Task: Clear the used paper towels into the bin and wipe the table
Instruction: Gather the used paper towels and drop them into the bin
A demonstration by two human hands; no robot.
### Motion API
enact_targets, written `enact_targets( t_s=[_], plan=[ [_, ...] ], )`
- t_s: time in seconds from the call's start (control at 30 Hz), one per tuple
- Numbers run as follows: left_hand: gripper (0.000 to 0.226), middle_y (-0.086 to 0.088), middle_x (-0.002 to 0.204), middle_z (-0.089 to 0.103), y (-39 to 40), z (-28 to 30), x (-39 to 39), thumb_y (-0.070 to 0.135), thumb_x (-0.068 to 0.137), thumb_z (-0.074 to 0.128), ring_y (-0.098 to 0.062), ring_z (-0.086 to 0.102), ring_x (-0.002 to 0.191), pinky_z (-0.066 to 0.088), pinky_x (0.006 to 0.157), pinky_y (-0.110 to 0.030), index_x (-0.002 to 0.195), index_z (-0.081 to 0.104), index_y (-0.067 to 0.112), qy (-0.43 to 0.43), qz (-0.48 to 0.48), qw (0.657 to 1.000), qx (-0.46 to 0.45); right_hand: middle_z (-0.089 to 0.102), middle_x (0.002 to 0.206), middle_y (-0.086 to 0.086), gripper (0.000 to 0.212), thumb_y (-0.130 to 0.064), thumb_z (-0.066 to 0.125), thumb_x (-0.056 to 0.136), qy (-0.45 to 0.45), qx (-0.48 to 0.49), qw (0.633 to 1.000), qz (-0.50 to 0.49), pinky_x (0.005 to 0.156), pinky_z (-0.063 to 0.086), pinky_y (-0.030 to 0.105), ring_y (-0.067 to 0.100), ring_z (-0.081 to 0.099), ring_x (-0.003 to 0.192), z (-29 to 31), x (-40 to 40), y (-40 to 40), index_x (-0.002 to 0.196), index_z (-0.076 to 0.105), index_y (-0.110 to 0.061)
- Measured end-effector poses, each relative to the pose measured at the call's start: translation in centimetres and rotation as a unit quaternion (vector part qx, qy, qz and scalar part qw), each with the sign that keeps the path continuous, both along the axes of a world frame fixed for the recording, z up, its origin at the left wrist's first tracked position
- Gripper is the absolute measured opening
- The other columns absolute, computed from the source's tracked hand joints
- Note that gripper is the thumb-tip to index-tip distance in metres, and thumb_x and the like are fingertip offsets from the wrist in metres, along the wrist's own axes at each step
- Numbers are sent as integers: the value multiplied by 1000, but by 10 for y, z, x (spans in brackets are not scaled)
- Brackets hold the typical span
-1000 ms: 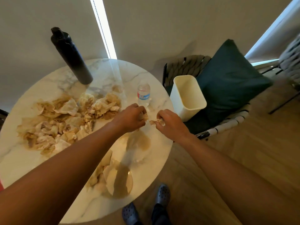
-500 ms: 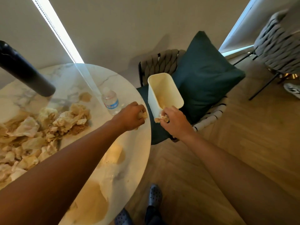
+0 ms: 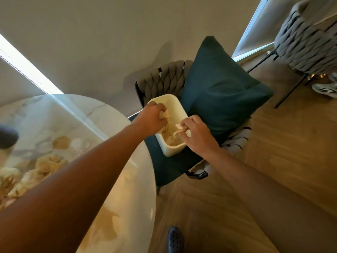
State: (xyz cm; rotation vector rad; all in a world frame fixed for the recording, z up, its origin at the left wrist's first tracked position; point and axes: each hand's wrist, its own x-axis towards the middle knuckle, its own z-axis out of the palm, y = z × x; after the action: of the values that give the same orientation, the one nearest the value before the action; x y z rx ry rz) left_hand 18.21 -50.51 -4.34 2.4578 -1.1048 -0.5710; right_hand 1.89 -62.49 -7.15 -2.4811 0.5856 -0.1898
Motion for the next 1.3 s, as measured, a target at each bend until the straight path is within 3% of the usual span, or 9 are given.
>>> enact_targets(
  t_s=[0.13, 0.23, 0.4, 0.6, 1.07, 1.17, 1.3],
  plan=[
    [53, -8, 147, 44, -16, -19, 4, 34, 97, 61, -29, 51, 125, 53, 98, -41, 146, 44, 20, 22, 24, 999, -4, 47, 135, -1, 40, -19, 65, 93, -5, -2, 1000, 23, 92, 50, 25, 14, 55, 117, -15, 9, -10, 132, 57, -20],
    [53, -7, 147, 45, -14, -30, 0, 35, 97, 61, -28, 53, 125, 47, 101, -38, 145, 44, 20, 8, 35, 999, -12, 47, 135, -4, 40, -26, 63, 94, 18, -23, 999, 26, 87, 50, 24, 13, 55, 116, -27, 9, -12, 133, 56, -23],
    [47, -7, 144, 48, 9, -37, -10, 37, 97, 60, -28, 57, 119, 51, 98, -40, 140, 48, 24, 10, 23, 1000, 18, 51, 133, -3, 37, -32, 60, 95, 35, -42, 998, 31, 83, 41, 21, 15, 55, 115, -36, 3, -3, 131, 59, -21],
    [44, 1, 139, 54, 43, -38, -30, 42, 98, 57, -20, 58, 118, 52, 98, -36, 139, 51, 28, 7, 2, 999, 41, 54, 135, -2, 36, -33, 59, 96, 38, -50, 997, 43, 90, 52, 32, 19, 57, 115, -25, -1, 15, 130, 62, -22],
    [35, 2, 133, 57, 157, -19, -85, 38, 98, 58, -15, 58, 113, 52, 92, -28, 131, 53, 30, -5, 36, 999, 7, 56, 132, -3, 34, -33, 62, 96, 34, -46, 995, 81, 95, 53, 35, 16, 55, 117, -3, -27, 105, 129, 61, -23],
    [34, 3, 130, 58, 188, -16, -93, 40, 97, 57, -15, 58, 112, 53, 92, -32, 130, 53, 31, -15, 56, 998, 13, 58, 127, -4, 33, -33, 63, 95, 19, -49, 994, 98, 92, 53, 32, 15, 57, 113, -2, -28, 132, 126, 63, -23],
    [34, 2, 127, 58, 232, -11, -101, 39, 97, 56, -17, 58, 112, 53, 90, -36, 130, 54, 30, -19, 66, 998, 14, 60, 126, -2, 32, -31, 63, 94, 10, -48, 990, 129, 92, 54, 39, 19, 59, 111, 4, -29, 168, 124, 64, -21]
  ],
)
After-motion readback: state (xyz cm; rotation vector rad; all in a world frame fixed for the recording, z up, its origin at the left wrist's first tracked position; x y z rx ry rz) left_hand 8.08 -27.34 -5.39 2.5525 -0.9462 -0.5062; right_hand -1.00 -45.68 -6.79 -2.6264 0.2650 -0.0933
